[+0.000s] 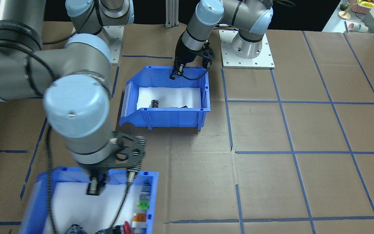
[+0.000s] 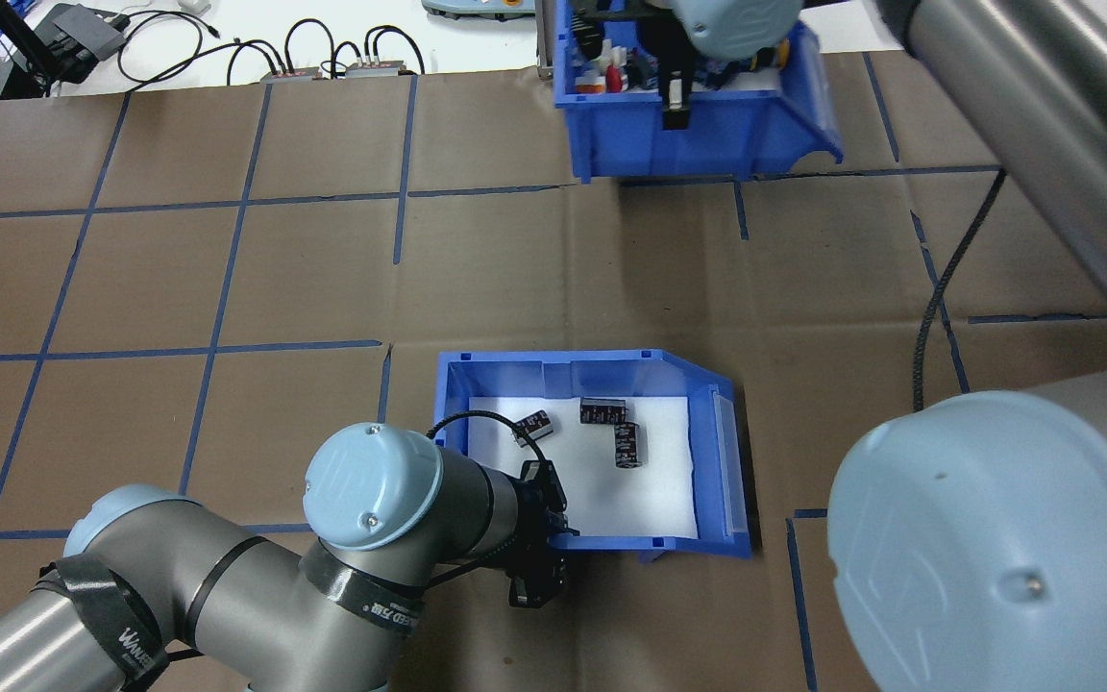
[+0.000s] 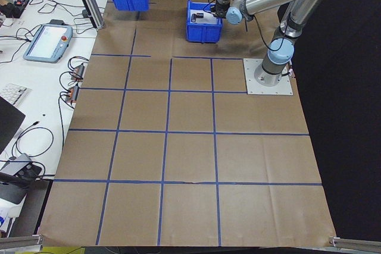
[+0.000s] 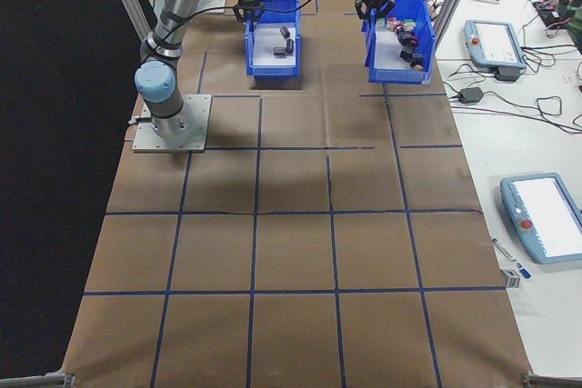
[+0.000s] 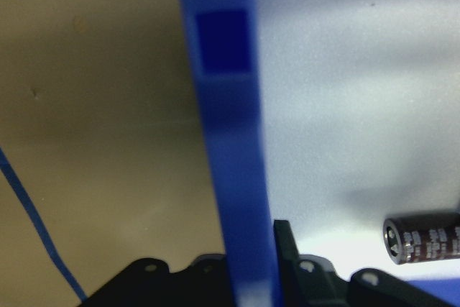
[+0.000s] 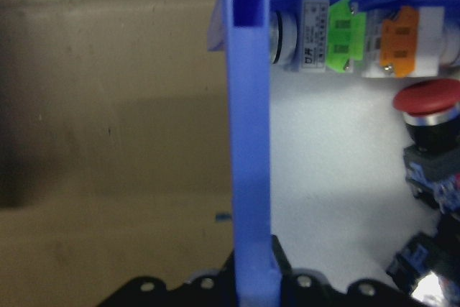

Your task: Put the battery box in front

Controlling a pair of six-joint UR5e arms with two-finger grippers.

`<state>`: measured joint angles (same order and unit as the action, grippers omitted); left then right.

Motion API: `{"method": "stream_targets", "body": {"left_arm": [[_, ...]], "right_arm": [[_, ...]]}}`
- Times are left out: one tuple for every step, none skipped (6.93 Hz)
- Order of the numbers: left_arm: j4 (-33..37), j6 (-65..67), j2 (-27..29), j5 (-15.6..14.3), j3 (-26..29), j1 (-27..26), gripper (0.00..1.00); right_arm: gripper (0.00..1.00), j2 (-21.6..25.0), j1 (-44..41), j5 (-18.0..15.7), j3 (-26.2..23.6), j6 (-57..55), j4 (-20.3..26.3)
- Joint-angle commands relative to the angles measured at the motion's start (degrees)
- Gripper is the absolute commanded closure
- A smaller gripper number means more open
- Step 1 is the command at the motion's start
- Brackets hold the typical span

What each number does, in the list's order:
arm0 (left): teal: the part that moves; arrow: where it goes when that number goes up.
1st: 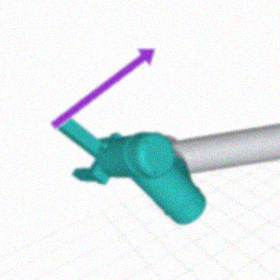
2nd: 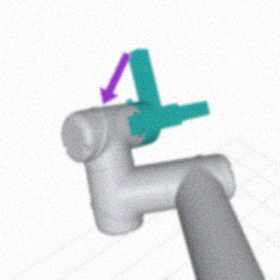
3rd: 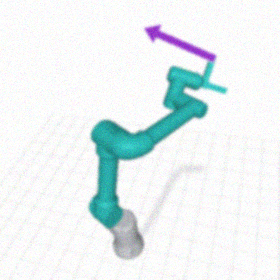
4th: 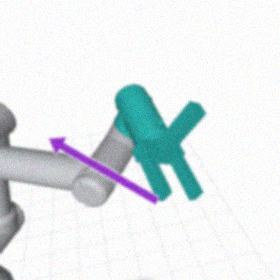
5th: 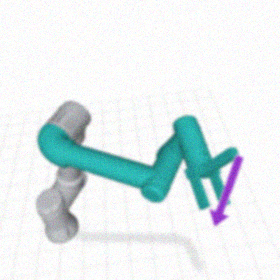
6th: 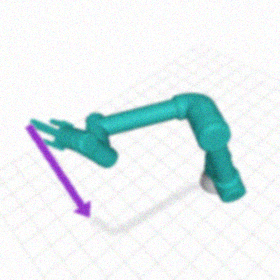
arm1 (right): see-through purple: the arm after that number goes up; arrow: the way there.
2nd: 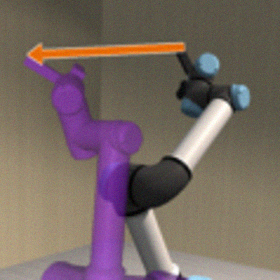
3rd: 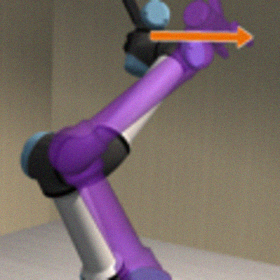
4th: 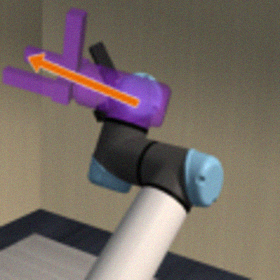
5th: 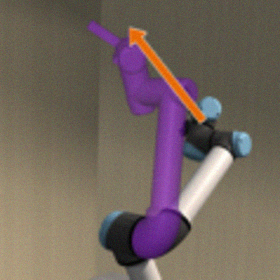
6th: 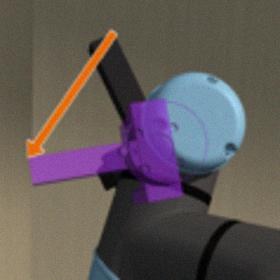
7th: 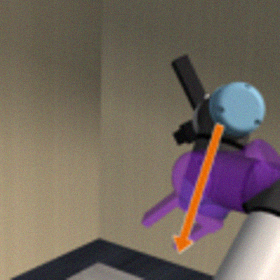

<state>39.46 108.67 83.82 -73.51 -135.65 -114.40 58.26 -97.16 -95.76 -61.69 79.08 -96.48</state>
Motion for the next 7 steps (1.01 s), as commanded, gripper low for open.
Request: {"method": "stream_targets", "body": {"left_arm": [[-0.8,-4.3,-3.6,-2.8,-1.0,6.3,1.0],[-0.9,-7.5,-4.3,-2.4,-1.2,11.5,1.0],[-0.9,-12.8,-4.3,-1.9,-0.9,16.2,1.0],[-0.9,-16.5,-3.2,-1.6,0.9,20.7,1.0],[0.3,-21.2,-1.9,-1.8,4.2,24.3,1.0],[2.1,-26.1,0.3,-1.6,7.0,27.1,1.0],[2.5,-29.3,3.0,1.8,9.6,30.9,1.0]], "right_arm": [[1.0,5.0,10.5,0.0,-2.6,14.1,5.5],[1.0,8.0,15.2,0.0,-6.4,19.7,5.4],[1.0,12.1,19.9,0.2,-11.6,25.0,5.4],[1.0,17.0,23.3,0.4,-17.9,28.5,5.3],[1.0,22.5,25.6,1.0,-26.0,29.4,2.8],[1.0,27.7,26.3,0.9,-34.4,29.8,-3.0],[1.0,31.7,26.6,0.6,-40.6,29.9,-8.1]]}}
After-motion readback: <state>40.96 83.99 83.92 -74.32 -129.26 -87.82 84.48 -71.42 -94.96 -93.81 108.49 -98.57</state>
